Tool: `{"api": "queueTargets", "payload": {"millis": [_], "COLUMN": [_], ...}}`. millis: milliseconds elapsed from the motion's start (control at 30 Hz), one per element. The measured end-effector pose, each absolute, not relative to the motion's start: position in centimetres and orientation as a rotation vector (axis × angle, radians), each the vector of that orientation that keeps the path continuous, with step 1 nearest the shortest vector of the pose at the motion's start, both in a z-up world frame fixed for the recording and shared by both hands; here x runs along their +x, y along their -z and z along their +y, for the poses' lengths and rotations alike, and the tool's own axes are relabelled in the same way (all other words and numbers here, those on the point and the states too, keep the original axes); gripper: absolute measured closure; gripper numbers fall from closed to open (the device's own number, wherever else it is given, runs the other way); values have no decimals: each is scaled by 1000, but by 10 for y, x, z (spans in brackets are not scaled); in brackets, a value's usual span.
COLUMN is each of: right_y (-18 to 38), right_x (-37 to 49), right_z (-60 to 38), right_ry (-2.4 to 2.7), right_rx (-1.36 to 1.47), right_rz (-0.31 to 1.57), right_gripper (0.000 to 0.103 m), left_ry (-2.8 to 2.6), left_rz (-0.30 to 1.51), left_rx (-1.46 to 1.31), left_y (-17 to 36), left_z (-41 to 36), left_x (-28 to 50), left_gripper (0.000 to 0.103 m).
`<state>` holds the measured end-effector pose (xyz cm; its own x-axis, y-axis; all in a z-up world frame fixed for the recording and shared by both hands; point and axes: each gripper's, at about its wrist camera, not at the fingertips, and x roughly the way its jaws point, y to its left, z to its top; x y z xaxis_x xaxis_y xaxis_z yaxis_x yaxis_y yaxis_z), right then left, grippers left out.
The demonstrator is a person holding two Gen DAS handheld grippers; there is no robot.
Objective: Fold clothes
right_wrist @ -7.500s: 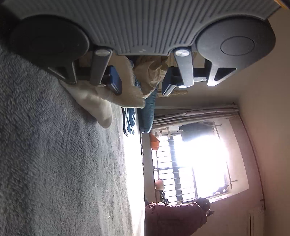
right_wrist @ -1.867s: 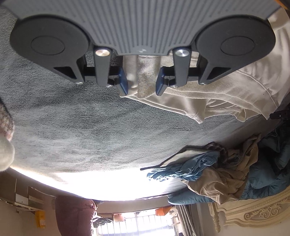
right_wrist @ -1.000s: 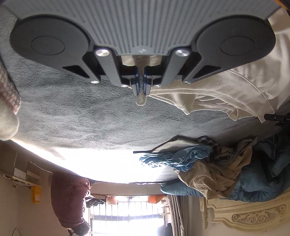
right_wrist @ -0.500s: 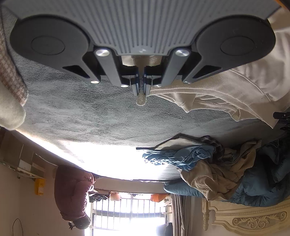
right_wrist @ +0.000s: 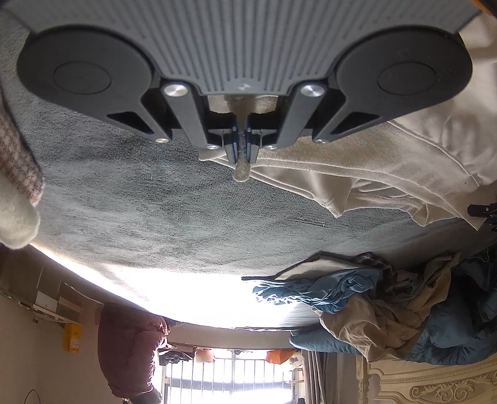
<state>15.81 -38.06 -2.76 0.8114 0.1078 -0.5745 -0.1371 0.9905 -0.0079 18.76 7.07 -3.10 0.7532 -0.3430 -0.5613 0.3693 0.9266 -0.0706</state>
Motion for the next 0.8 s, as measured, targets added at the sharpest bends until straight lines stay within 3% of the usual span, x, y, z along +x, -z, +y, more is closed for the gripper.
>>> {"api": "queueTargets", "payload": {"millis": [167, 533, 800], "right_y": [26, -19, 5], "right_x": [153, 165, 203], "right_z": [-374, -356, -350], "right_ry": [-102, -58, -61], "right_rx": [-97, -220, -209], "right_rz": [577, 398, 411], "right_gripper": [100, 101, 101], "left_ry": [352, 252, 175], "left_rz": [587, 470, 519], "left_rx": [49, -15, -16], "left_y": [31, 1, 24], "left_z": [74, 86, 90], "left_x": [183, 186, 207], "left_gripper": [95, 96, 96]}}
